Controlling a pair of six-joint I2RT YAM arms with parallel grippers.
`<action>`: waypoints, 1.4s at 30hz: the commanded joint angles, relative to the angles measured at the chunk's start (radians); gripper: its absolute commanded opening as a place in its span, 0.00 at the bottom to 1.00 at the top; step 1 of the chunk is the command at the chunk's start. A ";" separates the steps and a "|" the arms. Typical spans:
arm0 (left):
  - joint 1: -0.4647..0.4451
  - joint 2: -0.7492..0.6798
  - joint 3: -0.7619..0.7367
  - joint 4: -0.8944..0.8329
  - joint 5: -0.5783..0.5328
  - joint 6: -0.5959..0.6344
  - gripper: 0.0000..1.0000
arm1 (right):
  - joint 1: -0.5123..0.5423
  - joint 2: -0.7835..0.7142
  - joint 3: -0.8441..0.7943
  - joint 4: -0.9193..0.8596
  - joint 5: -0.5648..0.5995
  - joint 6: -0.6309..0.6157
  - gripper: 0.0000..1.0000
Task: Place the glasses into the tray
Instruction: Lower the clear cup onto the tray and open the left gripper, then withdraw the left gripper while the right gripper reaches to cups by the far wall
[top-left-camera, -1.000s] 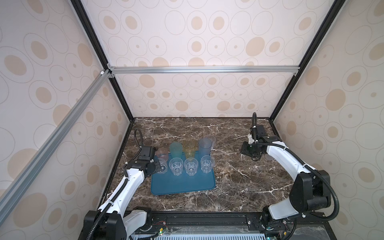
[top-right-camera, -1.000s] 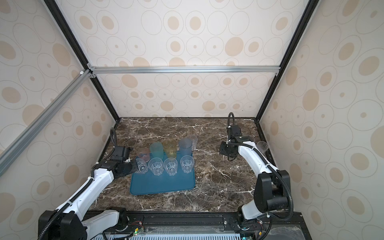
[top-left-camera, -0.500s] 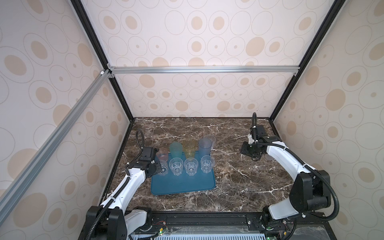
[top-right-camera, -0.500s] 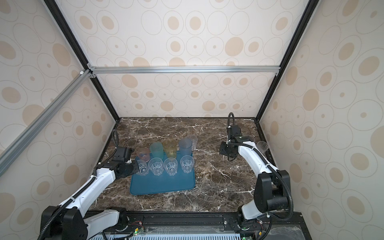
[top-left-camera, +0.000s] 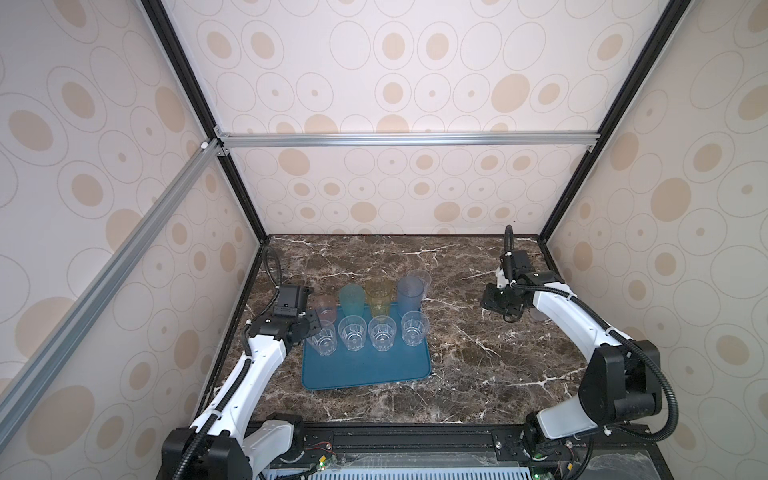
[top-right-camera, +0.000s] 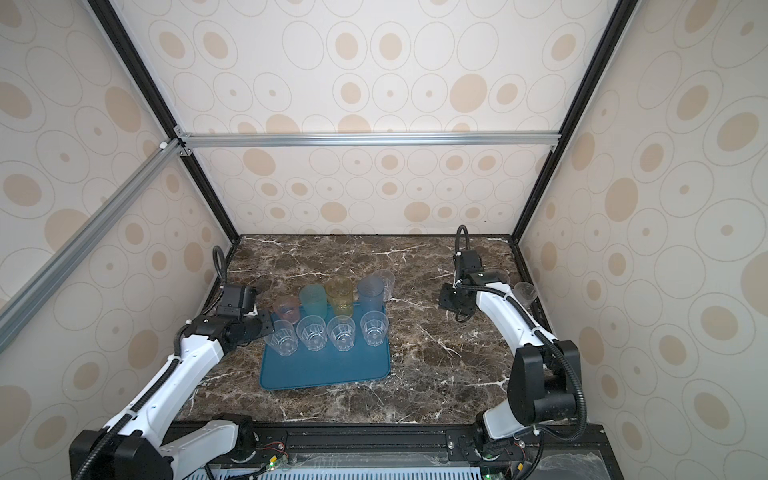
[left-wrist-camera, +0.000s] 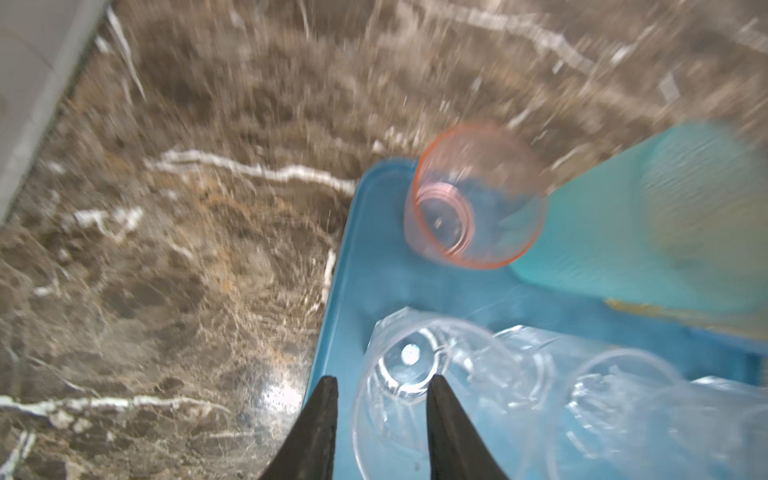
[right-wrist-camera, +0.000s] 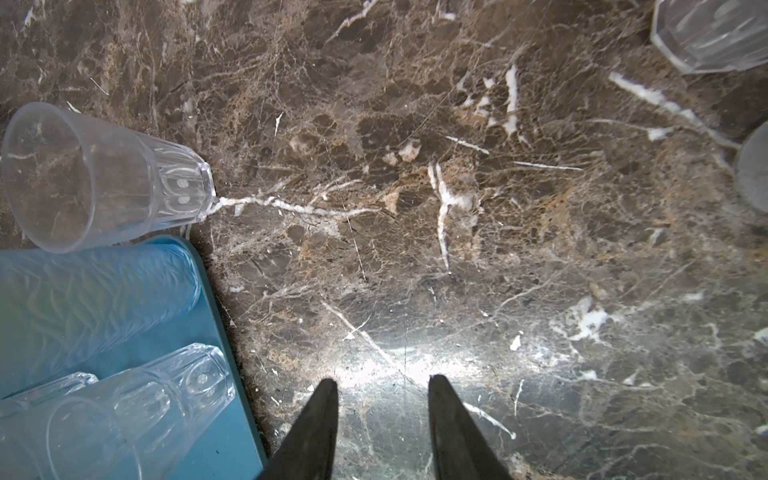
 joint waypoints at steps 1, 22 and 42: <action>-0.003 -0.043 0.090 -0.052 -0.044 -0.002 0.39 | 0.002 -0.016 0.035 -0.044 0.019 -0.018 0.39; -0.529 0.277 0.393 0.335 -0.241 0.097 0.45 | -0.079 -0.007 0.189 -0.142 0.159 -0.044 0.39; -0.924 0.685 0.582 0.590 -0.287 0.344 0.60 | -0.236 0.296 0.444 -0.138 0.310 -0.029 0.46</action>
